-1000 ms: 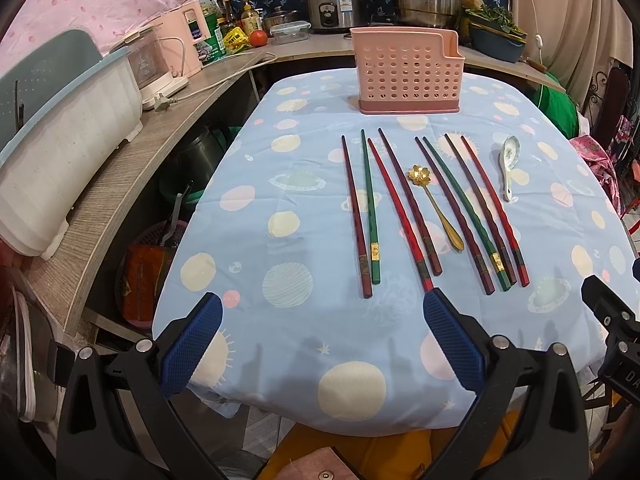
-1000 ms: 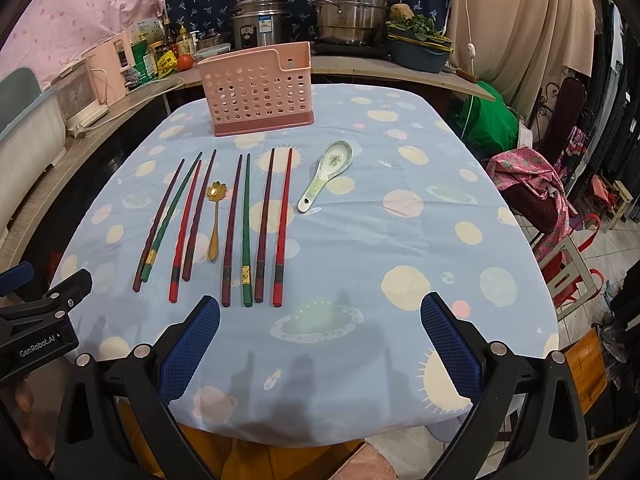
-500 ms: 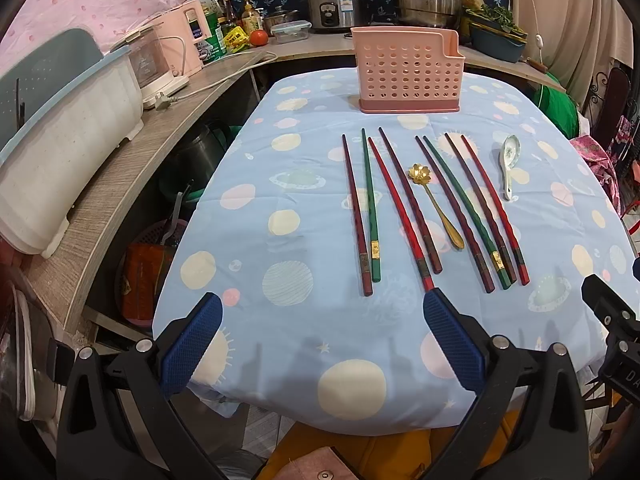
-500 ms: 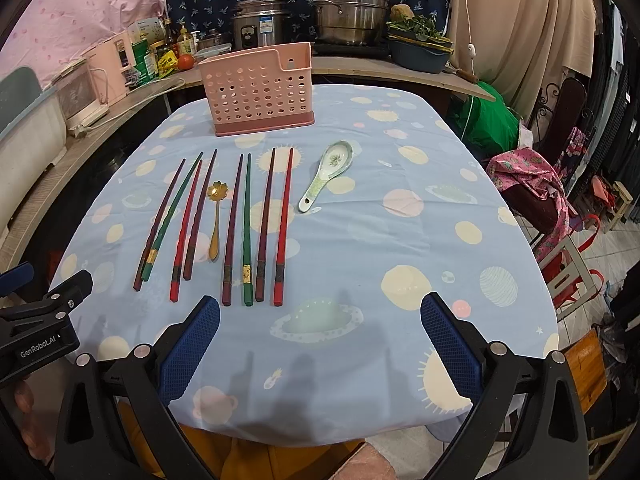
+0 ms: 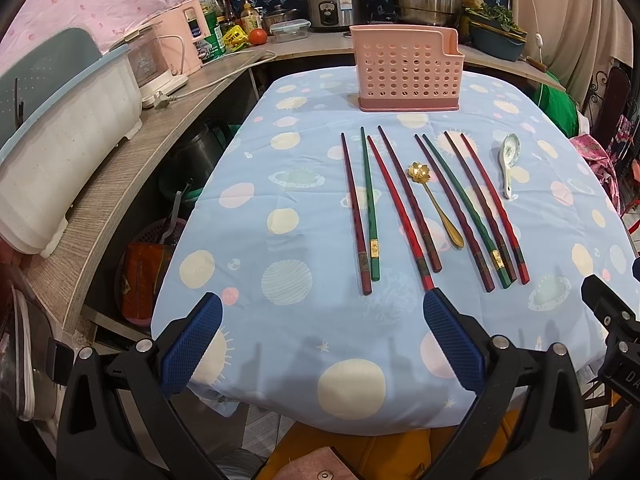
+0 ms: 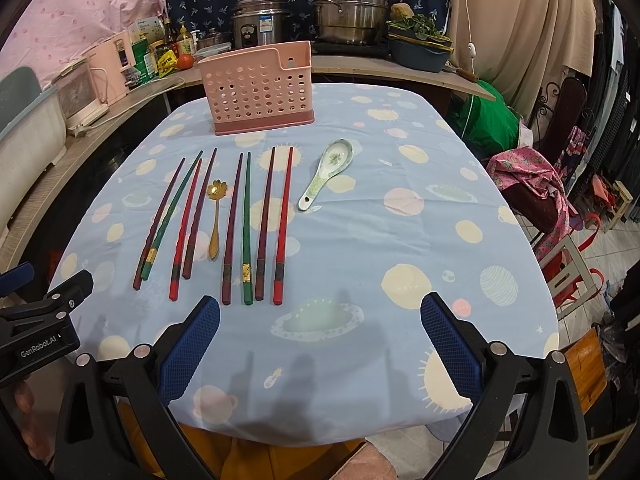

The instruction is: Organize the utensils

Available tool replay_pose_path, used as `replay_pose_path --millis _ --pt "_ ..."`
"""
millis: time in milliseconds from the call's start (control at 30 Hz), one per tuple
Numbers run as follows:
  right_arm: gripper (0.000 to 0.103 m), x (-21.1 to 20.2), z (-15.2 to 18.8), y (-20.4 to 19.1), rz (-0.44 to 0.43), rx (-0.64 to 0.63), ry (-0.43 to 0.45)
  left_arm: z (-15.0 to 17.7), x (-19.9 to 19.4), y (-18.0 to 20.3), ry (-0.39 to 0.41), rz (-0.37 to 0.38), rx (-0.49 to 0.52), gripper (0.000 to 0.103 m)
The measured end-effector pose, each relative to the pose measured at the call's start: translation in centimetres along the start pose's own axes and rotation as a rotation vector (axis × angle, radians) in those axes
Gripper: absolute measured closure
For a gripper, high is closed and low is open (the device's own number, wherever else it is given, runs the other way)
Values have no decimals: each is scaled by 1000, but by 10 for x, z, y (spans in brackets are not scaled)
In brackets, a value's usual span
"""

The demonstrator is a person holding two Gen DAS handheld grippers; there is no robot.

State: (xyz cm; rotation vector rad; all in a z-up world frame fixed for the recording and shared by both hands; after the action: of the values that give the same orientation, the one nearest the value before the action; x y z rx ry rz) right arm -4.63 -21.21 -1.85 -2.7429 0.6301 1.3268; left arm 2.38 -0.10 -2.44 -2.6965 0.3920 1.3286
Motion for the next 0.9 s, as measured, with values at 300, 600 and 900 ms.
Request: replay_pose_path --millis 300,600,900 --pt "7 3 4 0 -2 5 -8 3 4 0 -15 7 -4 7" --pt "7 16 3 5 -4 23 -44 0 33 -21 -90 32 -81 7" --pt "7 36 -2 2 -5 14 -85 -6 70 -27 -142 47 -99 7"
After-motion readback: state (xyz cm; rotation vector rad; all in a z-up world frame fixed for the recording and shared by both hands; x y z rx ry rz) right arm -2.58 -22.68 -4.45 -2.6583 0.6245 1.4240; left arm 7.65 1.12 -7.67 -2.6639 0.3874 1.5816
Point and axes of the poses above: each gripper's, at about its wrist camera, not at the fingertips, and x roughly the way its jaws point, y to its right, z to its underside, the point moved 2 cm from there along x, roughly the way its jaws point, and after that the axes turned 10 degrees about z, right-handed, at the moved point
